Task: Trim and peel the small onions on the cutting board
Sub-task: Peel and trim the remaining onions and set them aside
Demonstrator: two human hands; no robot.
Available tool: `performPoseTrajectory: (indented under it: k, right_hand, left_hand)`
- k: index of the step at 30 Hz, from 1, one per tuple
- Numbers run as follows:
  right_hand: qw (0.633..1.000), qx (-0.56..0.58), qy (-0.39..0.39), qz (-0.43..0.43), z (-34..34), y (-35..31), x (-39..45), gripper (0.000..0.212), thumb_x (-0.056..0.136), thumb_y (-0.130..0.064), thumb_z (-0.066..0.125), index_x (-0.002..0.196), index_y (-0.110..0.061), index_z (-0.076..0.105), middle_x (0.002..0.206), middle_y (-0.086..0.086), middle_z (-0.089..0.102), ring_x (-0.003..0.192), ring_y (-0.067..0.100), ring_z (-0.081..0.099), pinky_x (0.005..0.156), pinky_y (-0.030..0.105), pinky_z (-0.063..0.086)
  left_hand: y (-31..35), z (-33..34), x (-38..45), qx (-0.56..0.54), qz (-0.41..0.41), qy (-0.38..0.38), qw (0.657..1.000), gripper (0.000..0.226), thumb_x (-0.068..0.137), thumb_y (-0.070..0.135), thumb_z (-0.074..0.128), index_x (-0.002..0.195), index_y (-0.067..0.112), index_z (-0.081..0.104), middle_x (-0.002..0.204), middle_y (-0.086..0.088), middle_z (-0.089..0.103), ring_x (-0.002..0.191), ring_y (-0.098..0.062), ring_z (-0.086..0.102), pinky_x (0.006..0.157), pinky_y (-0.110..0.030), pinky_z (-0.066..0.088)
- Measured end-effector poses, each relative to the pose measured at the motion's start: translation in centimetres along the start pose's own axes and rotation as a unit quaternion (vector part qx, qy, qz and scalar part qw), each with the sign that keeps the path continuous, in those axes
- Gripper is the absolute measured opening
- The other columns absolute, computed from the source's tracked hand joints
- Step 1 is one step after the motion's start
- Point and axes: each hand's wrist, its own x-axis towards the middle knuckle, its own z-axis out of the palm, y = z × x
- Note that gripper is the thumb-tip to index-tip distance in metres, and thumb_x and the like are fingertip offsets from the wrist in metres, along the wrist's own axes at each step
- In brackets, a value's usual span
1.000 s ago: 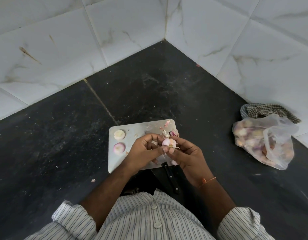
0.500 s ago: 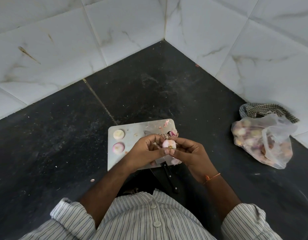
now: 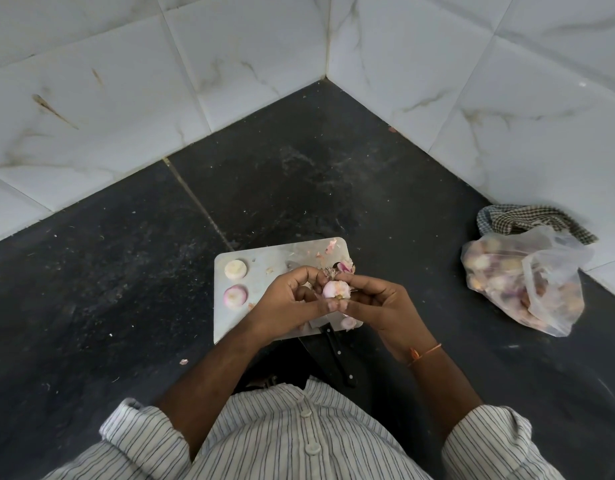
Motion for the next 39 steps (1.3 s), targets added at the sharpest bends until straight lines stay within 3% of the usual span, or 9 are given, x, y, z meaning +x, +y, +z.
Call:
performPoseTrajectory:
  k: [6, 13, 16, 20, 24, 29, 33, 36, 39]
  right_hand:
    - [1.0, -0.006, -0.012, 0.006, -0.2, -0.1, 0.1, 0.049, 0.081, 0.003, 0.081, 0.128, 0.0, 0.071, 0.124, 0.02, 0.076, 0.118, 0.037, 0.073, 0.101, 0.045, 0.061]
    - [1.0, -0.006, -0.017, 0.008, 0.0, 0.5, 0.0, 0.046, 0.087, 0.014, 0.074, 0.131, 0.003, 0.069, 0.127, 0.02, 0.075, 0.12, 0.038, 0.072, 0.098, 0.04, 0.061]
    - [1.0, 0.004, -0.021, 0.013, 0.2, 0.9, 0.0, 0.045, 0.089, 0.015, 0.072, 0.132, 0.004, 0.068, 0.128, 0.02, 0.074, 0.122, 0.038, 0.071, 0.102, 0.042, 0.06]
    - [0.999, 0.021, -0.022, 0.019, 0.5, 1.0, -0.1, 0.043, 0.09, 0.013, 0.071, 0.133, 0.004, 0.068, 0.129, 0.023, 0.073, 0.123, 0.041, 0.07, 0.104, 0.045, 0.059]
    - [0.999, 0.031, -0.017, 0.027, 0.6, 1.1, -0.1, 0.044, 0.09, 0.011, 0.072, 0.133, 0.004, 0.068, 0.13, 0.024, 0.072, 0.124, 0.042, 0.069, 0.109, 0.052, 0.055]
    - [0.998, 0.052, -0.017, 0.03, 0.9, 1.1, -0.2, 0.042, 0.091, 0.01, 0.071, 0.133, 0.004, 0.068, 0.131, 0.026, 0.071, 0.126, 0.045, 0.067, 0.113, 0.055, 0.051]
    - [0.998, 0.059, -0.012, 0.036, 1.0, 1.0, -0.2, 0.043, 0.091, 0.01, 0.072, 0.133, 0.003, 0.068, 0.131, 0.026, 0.071, 0.125, 0.044, 0.067, 0.113, 0.055, 0.051]
    - [0.998, 0.052, -0.005, 0.039, 1.0, 0.9, -0.1, 0.045, 0.09, 0.01, 0.072, 0.134, 0.002, 0.068, 0.131, 0.022, 0.072, 0.126, 0.042, 0.068, 0.113, 0.055, 0.051]
    - [0.998, 0.052, -0.005, 0.043, 1.0, 1.0, 0.0, 0.046, 0.091, 0.01, 0.072, 0.135, 0.0, 0.068, 0.132, 0.022, 0.072, 0.126, 0.042, 0.067, 0.114, 0.056, 0.05]
  left_hand:
    - [0.1, -0.3, 0.1, 0.033, 0.016, 0.006, 0.999, 0.032, 0.087, 0.013, 0.09, 0.11, 0.012, 0.068, 0.093, -0.023, 0.071, 0.076, -0.017, 0.061, 0.062, -0.019, 0.052]
    - [0.2, -0.9, 0.3, 0.053, 0.012, -0.049, 0.997, 0.036, 0.091, 0.022, 0.085, 0.114, 0.004, 0.063, 0.103, -0.003, 0.072, 0.095, -0.017, 0.066, 0.085, -0.036, 0.057]
    - [0.2, -1.0, 0.3, 0.065, 0.01, -0.067, 0.996, 0.036, 0.096, 0.017, 0.08, 0.113, -0.003, 0.056, 0.105, -0.015, 0.07, 0.095, -0.016, 0.066, 0.073, -0.023, 0.055]
    - [-0.1, -0.8, 0.2, 0.068, -0.002, -0.082, 0.994, 0.026, 0.101, 0.004, 0.07, 0.112, -0.009, 0.051, 0.093, 0.016, 0.07, 0.08, 0.005, 0.066, 0.06, -0.01, 0.048]
    - [-0.2, -0.6, 0.1, 0.075, 0.008, -0.071, 0.995, 0.017, 0.102, 0.004, 0.07, 0.104, 0.004, 0.053, 0.089, 0.022, 0.07, 0.077, 0.006, 0.065, 0.06, -0.011, 0.049]
    - [-0.1, -0.3, -0.2, 0.054, 0.022, -0.049, 0.997, 0.017, 0.102, 0.006, 0.071, 0.1, 0.011, 0.054, 0.097, 0.011, 0.07, 0.087, -0.002, 0.067, 0.066, -0.015, 0.051]
    - [0.1, -0.4, -0.3, 0.023, 0.035, -0.04, 0.998, 0.021, 0.097, 0.028, 0.077, 0.102, 0.019, 0.058, 0.111, -0.012, 0.074, 0.097, -0.029, 0.07, 0.069, -0.028, 0.055]
    - [0.1, -0.4, -0.4, 0.028, 0.038, -0.028, 0.998, 0.024, 0.092, 0.039, 0.079, 0.104, 0.026, 0.062, 0.115, -0.013, 0.074, 0.106, -0.046, 0.069, 0.081, -0.047, 0.061]
    - [-0.1, -0.4, -0.3, 0.042, 0.054, -0.019, 0.997, 0.019, 0.095, 0.031, 0.077, 0.099, 0.022, 0.061, 0.104, -0.005, 0.073, 0.094, -0.036, 0.07, 0.08, -0.05, 0.061]
